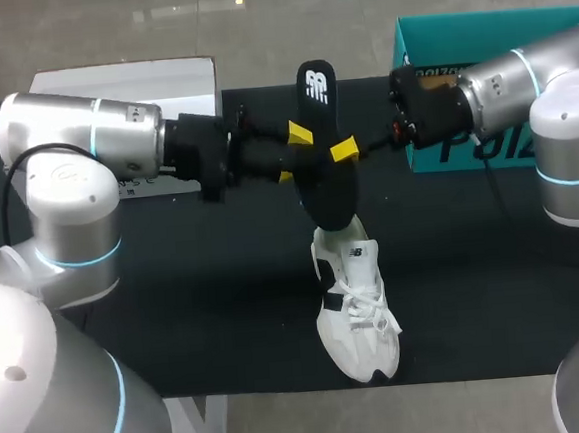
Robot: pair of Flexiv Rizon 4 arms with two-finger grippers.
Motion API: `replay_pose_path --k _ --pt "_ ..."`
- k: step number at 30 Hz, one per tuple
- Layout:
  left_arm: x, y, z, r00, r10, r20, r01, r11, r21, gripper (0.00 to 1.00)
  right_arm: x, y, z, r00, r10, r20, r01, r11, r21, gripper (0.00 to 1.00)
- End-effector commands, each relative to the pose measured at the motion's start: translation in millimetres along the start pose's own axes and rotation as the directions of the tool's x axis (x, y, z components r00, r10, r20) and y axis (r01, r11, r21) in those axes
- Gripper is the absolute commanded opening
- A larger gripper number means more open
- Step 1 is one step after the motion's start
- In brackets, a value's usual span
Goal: Take the shoe out of the shoebox, open the shoe tongue, remove and reinsert the insole, then place the shoe into the shoebox
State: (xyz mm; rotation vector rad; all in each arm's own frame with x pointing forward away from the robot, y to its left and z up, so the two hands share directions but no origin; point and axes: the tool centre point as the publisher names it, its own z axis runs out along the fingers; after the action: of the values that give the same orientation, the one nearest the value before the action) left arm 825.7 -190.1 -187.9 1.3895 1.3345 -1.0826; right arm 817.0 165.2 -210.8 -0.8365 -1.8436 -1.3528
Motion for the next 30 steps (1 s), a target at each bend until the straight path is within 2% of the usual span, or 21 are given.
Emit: replay_pose_path --k 1,3,30 --pt "-1.9 -4.7 -24.6 0.994 -0.090 -0.068 0.092 0.995 0.032 1.00 3.1 -7.4 -10.1 1.000 -0.003 0.015 0.004 1.000 -0.022 0.00" --pt "-0.1 -7.5 -30.2 0.989 -0.099 -0.111 0.104 0.994 0.044 1.00 3.6 -6.9 -12.1 1.000 0.002 0.015 -0.002 0.999 -0.034 0.00" --pt "0.7 -8.3 -31.9 0.988 -0.114 -0.107 0.119 0.992 0.044 1.00 3.5 -6.7 -12.9 1.000 0.004 0.016 -0.004 0.999 -0.032 0.00"
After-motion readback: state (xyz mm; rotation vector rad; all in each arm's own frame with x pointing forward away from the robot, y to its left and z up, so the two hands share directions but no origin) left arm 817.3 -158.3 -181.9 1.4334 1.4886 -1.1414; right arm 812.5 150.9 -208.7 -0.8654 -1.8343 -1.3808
